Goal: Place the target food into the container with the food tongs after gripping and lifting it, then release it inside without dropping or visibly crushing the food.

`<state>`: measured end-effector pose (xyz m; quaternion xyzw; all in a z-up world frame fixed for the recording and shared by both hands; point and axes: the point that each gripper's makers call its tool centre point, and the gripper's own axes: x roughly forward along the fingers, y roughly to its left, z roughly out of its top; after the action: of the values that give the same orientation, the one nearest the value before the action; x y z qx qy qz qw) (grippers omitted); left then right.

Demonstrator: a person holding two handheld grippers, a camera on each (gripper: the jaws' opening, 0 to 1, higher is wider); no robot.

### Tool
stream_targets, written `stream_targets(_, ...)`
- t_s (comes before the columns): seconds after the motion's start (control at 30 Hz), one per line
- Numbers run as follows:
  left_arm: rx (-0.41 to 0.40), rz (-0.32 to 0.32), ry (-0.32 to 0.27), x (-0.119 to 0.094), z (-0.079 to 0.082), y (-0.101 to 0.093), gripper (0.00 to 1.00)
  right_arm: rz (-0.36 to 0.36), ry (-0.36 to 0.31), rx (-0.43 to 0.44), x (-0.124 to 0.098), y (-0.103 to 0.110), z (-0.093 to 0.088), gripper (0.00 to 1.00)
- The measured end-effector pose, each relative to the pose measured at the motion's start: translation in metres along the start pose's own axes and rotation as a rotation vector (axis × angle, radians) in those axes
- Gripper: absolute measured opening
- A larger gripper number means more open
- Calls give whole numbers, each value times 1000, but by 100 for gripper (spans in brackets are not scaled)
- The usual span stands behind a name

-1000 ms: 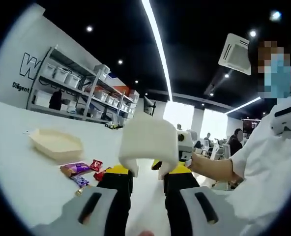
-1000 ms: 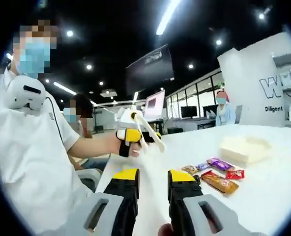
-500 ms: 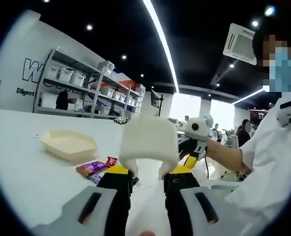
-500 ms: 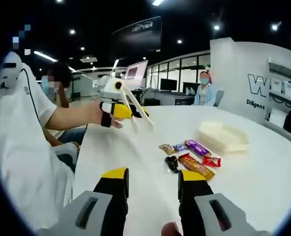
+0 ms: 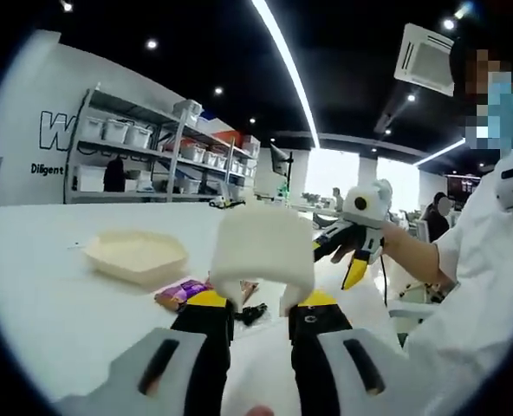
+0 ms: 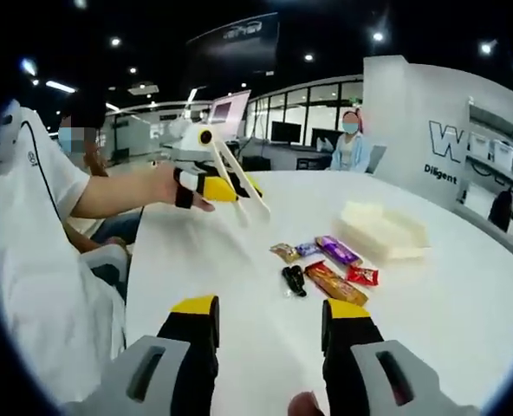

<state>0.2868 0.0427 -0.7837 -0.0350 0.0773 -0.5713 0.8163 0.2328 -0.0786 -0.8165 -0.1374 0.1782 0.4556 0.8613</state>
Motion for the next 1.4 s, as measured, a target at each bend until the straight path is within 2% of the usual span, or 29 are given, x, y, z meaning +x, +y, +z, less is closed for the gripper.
stream_targets(0.37, 26, 19, 51, 3, -10, 12, 23, -43, 36, 5, -2, -4, 5, 48)
stream_targets(0.93, 36, 15, 87, 11, -12, 22, 23, -35, 56, 1, -1, -3, 3, 49)
stream_targets(1.4, 64, -65, 93, 50, 3, 9, 23, -35, 54, 5, -1, -5, 2, 49)
